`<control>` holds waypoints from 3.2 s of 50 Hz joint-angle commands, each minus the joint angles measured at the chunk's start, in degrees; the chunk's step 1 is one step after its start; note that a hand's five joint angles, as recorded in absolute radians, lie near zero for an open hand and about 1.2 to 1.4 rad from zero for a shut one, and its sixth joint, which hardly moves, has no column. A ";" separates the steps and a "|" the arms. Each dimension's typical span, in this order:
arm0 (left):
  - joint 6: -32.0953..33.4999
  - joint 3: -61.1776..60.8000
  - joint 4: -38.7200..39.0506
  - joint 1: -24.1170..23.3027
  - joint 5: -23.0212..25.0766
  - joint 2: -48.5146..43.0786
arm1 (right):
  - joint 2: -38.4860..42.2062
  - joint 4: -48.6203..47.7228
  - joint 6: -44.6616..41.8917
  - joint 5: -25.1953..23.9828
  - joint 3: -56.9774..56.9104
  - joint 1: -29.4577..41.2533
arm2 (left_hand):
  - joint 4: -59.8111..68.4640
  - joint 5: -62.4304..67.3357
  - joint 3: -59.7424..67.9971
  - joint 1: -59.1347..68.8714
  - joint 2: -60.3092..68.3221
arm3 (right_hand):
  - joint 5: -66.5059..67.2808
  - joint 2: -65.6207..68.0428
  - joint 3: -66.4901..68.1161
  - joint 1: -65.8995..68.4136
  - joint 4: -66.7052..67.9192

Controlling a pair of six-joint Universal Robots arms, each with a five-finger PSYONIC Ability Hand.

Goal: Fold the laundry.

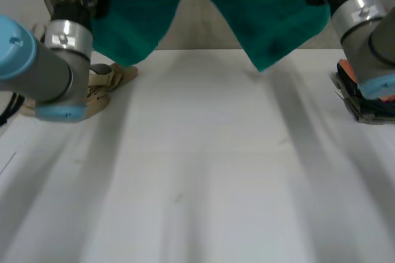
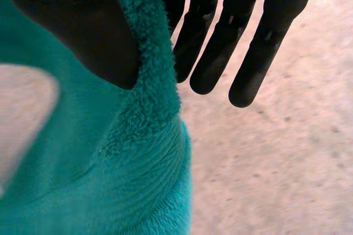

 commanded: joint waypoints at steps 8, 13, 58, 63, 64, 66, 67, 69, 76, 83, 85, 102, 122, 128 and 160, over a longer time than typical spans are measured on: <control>1.20 -29.25 -11.97 -1.70 0.33 1.61 | 2.70 13.67 -16.78 -5.94 26.28 -0.48 | 11.25 14.62 11.89 12.93 11.49 | 13.73 12.42 11.85 15.13 11.37; 3.57 -34.27 -19.96 -1.96 -0.11 4.77 | 3.41 18.96 -24.98 -5.50 30.25 -0.83 | 11.25 14.62 11.89 12.93 11.49 | 13.73 12.42 11.85 15.13 11.37; 24.50 -11.25 -30.00 -2.22 4.55 -12.72 | 0.42 18.88 -25.34 -6.11 35.26 -3.47 | 11.25 14.62 11.89 12.93 11.49 | 13.73 12.42 11.85 15.13 11.37; 23.80 -13.00 -28.94 -4.25 3.49 -4.38 | 0.25 18.53 -25.25 -5.94 34.91 -3.73 | 11.25 14.62 11.89 12.93 11.49 | 13.73 12.42 11.85 15.13 11.37; 23.18 -13.88 -28.85 -4.25 3.40 -1.93 | 0.16 18.53 -25.25 -5.85 34.74 -3.73 | 11.25 14.62 11.89 12.93 11.49 | 13.73 12.42 11.85 15.13 11.37; 22.39 -14.85 -29.03 -4.16 3.40 -0.07 | -0.10 18.70 -25.25 -5.76 34.47 -3.73 | 11.25 14.62 11.89 12.93 11.49 | 13.73 12.42 11.85 15.13 11.37; 21.95 -15.29 -29.29 -4.16 3.40 0.99 | -0.28 18.88 -25.25 -5.67 34.38 -3.82 | 11.25 14.62 11.89 12.93 11.49 | 13.73 12.42 11.85 15.13 11.37; 20.81 -16.61 -29.73 -4.25 3.75 3.54 | -1.33 19.14 -25.34 -5.50 34.21 -3.82 | 11.25 14.62 11.89 12.93 11.49 | 13.73 12.42 11.85 15.13 11.37; 20.63 -20.65 -30.35 -3.63 4.46 6.18 | -2.65 19.41 -25.16 -6.03 35.17 -3.55 | -21.01 -17.64 -20.37 -19.33 -20.77 | 13.73 12.42 11.85 15.13 11.37; 20.72 -20.48 -29.91 -3.20 4.55 -0.84 | -2.56 19.41 -25.34 -5.94 35.87 -3.55 | -40.87 -37.50 -40.23 -39.19 -40.63 | 13.73 12.42 11.85 15.13 11.37; 20.72 -19.96 -29.47 -2.85 4.63 -2.51 | -2.56 19.41 -25.34 -6.11 36.05 -3.64 | -42.38 -39.01 -41.74 -40.70 -42.13 | 13.73 12.42 11.85 15.13 11.37; 18.61 -20.91 -22.71 -3.28 4.11 0.80 | -2.74 19.49 -25.60 -5.32 35.61 -3.55 | 11.25 14.62 11.89 12.93 11.49 | 13.73 12.42 11.85 15.13 11.37; 10.78 -29.79 -27.80 -3.46 4.99 11.56 | -7.75 26.61 -25.43 -6.55 35.61 -3.55 | -17.66 -14.29 -17.02 -15.98 -17.41 | 13.73 12.42 11.85 15.13 11.37; 10.87 -29.36 -27.71 -3.72 4.90 5.84 | -7.49 26.61 -25.60 -6.55 36.05 -3.64 | -18.33 -14.96 -17.69 -16.65 -18.09 | 13.73 12.42 11.85 15.13 11.37; -9.25 1.06 2.27 4.45 2.08 10.05 | -6.78 -5.29 9.90 5.67 5.99 -3.55 | 11.25 14.62 11.89 12.93 11.49 | 13.73 12.42 11.85 15.13 11.37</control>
